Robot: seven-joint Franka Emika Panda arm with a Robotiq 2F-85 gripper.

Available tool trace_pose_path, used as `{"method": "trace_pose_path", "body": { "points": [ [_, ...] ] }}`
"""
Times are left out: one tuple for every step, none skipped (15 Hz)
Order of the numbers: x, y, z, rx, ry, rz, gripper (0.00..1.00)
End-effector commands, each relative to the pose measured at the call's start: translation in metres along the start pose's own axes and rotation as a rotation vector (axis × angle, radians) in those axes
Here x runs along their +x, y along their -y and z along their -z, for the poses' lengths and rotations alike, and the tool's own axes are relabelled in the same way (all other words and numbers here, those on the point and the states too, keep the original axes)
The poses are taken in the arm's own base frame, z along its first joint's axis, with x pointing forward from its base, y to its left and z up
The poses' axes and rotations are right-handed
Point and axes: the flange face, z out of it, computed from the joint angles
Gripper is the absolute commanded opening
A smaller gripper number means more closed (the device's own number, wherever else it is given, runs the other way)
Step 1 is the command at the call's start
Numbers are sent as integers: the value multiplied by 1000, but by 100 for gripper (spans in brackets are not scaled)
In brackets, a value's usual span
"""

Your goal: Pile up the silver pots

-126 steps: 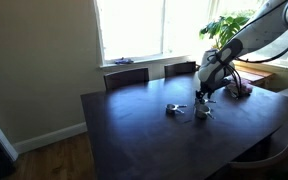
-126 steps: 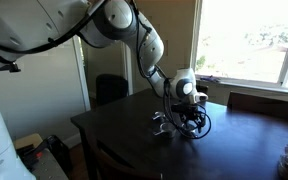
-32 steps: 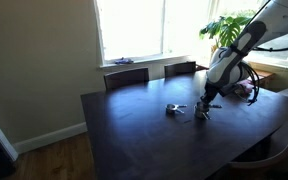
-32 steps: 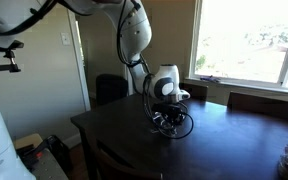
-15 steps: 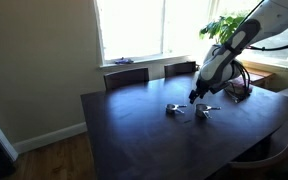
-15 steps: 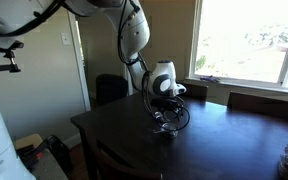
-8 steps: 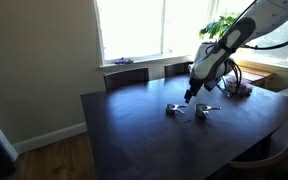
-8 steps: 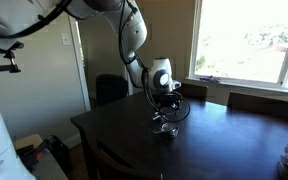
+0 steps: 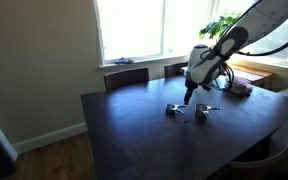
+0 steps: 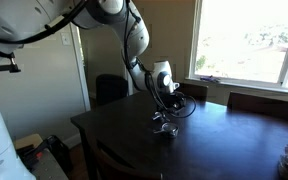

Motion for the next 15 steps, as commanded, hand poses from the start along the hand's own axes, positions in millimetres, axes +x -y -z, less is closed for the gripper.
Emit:
{"method": "trace_pose_path", "body": {
  "points": [
    [1,0,0,-1,0,3,100],
    [2,-1,0,-2,-1,6,100],
    [2,-1,0,-3,-2,7,100],
    [2,-1,0,-3,-2,8,100],
    [6,2,-1,12,0,31,100],
    [10,6,-3,19,2,47,100],
    [14,11,-6,21,1,66,100],
    [17,15,-9,25,-2,84,100],
    [21,18,-11,25,-5,98,100],
    [24,22,-15,23,-9,114,100],
    [28,25,-18,22,-10,129,100],
    [31,27,-21,21,-9,141,100],
    [33,29,-24,21,-6,156,100],
    [35,30,-27,22,-4,174,100],
    [36,30,-31,26,-6,191,100]
  ]
}}
